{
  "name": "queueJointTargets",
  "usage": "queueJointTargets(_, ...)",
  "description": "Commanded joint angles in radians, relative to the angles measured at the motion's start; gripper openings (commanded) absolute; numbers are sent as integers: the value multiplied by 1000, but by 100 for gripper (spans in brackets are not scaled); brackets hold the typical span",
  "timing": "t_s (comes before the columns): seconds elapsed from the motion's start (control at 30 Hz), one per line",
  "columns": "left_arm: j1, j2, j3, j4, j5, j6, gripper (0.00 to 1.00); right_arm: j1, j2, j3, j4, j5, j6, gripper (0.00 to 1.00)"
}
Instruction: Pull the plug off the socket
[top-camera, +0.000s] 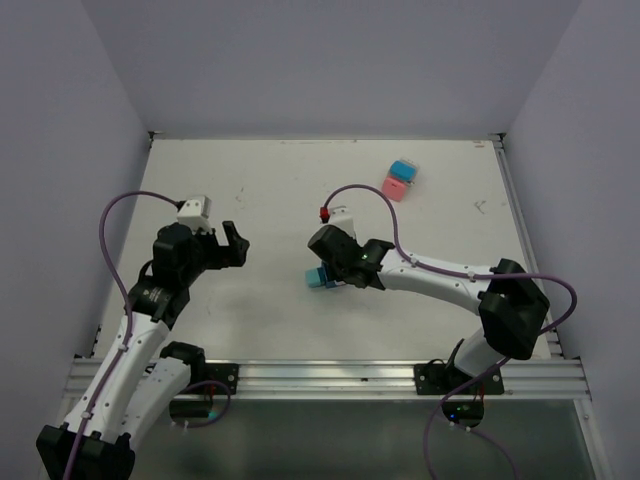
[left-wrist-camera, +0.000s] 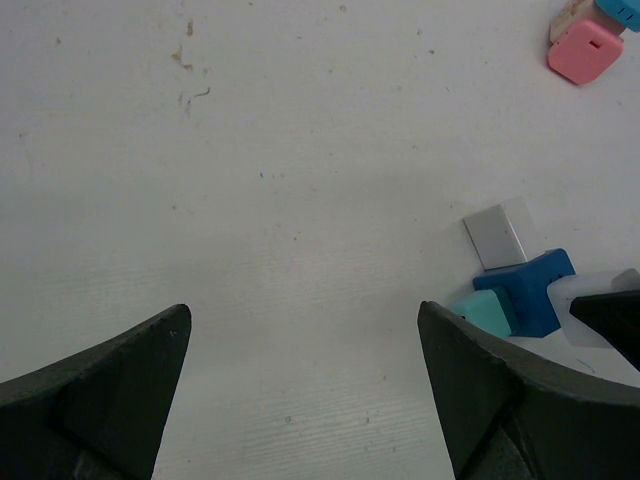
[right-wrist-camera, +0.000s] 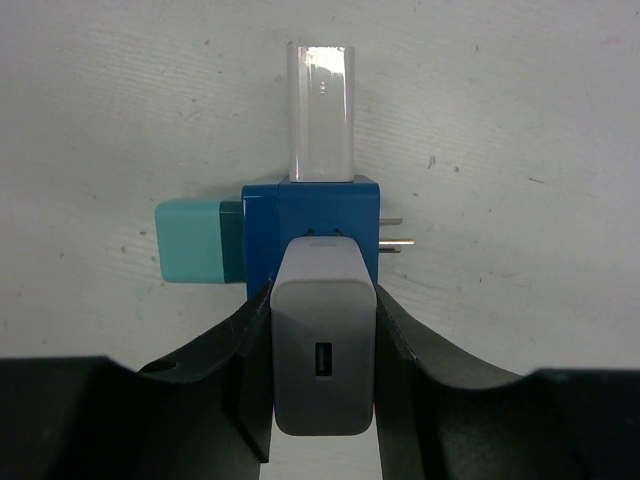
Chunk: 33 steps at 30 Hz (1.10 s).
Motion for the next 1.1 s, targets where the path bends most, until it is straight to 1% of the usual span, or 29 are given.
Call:
queueJointTargets(0.0,3,8,-11,50,61,-48,100,-8,-17,-9,11,-22,13,26)
queueJointTargets(0.13,1,27,-43,112,162,-146,100,-15,-52,-46,66,-52,31,9)
queueJointTargets(0.2,0,37,-78,148,221,-232,100,-16,-86,-64,92,-62,43,0)
queueJointTargets(0.3,-9,66,-121,210,278,-347,100,-18,-138,-113,161,-91,74,0)
queueJointTargets(0.37,-28,89,-136,250,285,-411,100,-19,-162,-158,225,-111,100,0)
queueJointTargets(0.43,-63,109,-150,290,279,-445,100,-21,-201,-205,296,-126,117,0)
queueJointTargets(0.5,-112,129,-155,315,258,-496,100,-19,-228,-245,337,-152,126,0)
queueJointTargets(0.6,-155,166,-156,355,232,-559,100,-19,-244,-273,399,-170,143,0)
queueJointTargets(0.67,-192,212,-156,376,224,-596,100,-21,-251,-297,440,-178,151,0)
queueJointTargets(0.73,-235,261,-159,445,213,-620,100,-21,-258,-322,469,-193,158,0)
queueJointTargets(0.87,-319,355,-155,491,186,-692,100,-21,-256,-359,546,-213,174,0)
queueJointTargets(1.0,-393,433,-159,514,147,-740,100,-19,-250,-371,565,-221,181,0)
queueJointTargets(1.07,-408,445,-173,517,127,-769,99,-21,-251,-375,572,-223,181,0)
